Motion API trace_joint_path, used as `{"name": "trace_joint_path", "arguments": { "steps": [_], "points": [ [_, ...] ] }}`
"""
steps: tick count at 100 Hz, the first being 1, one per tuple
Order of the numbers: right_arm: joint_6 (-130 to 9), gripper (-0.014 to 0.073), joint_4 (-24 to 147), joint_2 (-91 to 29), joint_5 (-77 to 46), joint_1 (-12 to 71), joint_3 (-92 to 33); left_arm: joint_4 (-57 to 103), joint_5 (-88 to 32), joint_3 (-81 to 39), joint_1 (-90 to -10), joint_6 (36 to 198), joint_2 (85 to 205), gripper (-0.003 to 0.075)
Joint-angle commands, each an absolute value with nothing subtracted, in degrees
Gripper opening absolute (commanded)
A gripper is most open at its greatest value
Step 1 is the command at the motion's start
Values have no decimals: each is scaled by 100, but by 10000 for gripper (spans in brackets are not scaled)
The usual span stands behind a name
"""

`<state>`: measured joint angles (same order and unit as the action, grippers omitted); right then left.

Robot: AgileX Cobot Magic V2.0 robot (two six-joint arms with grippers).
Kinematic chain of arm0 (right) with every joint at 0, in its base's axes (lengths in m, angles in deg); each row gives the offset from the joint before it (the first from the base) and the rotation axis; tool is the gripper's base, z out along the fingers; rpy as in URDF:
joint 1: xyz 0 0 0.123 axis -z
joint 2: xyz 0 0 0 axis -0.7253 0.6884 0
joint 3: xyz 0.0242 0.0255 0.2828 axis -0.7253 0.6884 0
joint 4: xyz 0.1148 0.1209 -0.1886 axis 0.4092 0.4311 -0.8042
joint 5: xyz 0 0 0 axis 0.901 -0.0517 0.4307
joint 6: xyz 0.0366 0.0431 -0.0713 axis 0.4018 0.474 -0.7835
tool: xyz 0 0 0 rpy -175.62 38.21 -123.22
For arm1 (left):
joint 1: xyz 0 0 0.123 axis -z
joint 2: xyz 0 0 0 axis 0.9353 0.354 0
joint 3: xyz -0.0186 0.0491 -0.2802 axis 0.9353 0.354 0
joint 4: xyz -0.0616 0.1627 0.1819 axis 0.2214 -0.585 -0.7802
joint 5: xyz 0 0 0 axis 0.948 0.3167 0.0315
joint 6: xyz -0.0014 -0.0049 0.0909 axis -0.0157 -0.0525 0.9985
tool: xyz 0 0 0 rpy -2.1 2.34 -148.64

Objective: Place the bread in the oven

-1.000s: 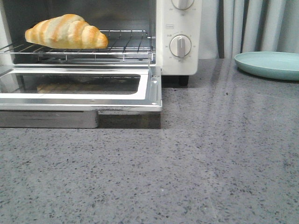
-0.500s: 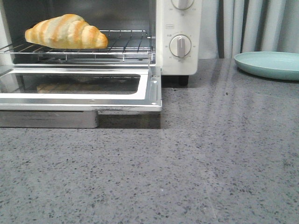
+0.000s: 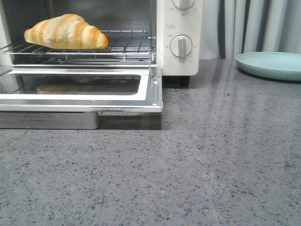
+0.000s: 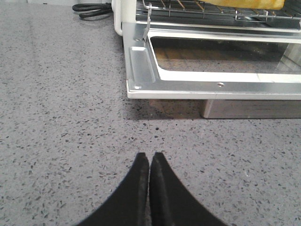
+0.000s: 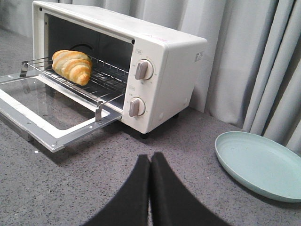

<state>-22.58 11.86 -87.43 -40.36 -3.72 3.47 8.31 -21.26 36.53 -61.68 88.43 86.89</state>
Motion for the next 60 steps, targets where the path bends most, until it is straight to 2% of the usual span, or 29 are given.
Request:
{"name": "trace_joint_path", "arguments": {
  "steps": [1,35,45,60],
  "points": [
    [-2243,-50,963,-8608,-3659,-377,218,858,-2385,3790,-6176,8778,8525,-21],
    [-2243,-50,963,-8668,-3741,-97,295,858,-2385,3790,-6176,8778,8525,-21],
    [-2243,-50,1093,-8670,-3458,491,513,858,-2385,3790,-6176,8778,8525,-21],
    [-2243,-50,2117,-8670,-2490,1914,1053,858,-2385,3790,-6176,8778,8525,-21]
  ]
}}
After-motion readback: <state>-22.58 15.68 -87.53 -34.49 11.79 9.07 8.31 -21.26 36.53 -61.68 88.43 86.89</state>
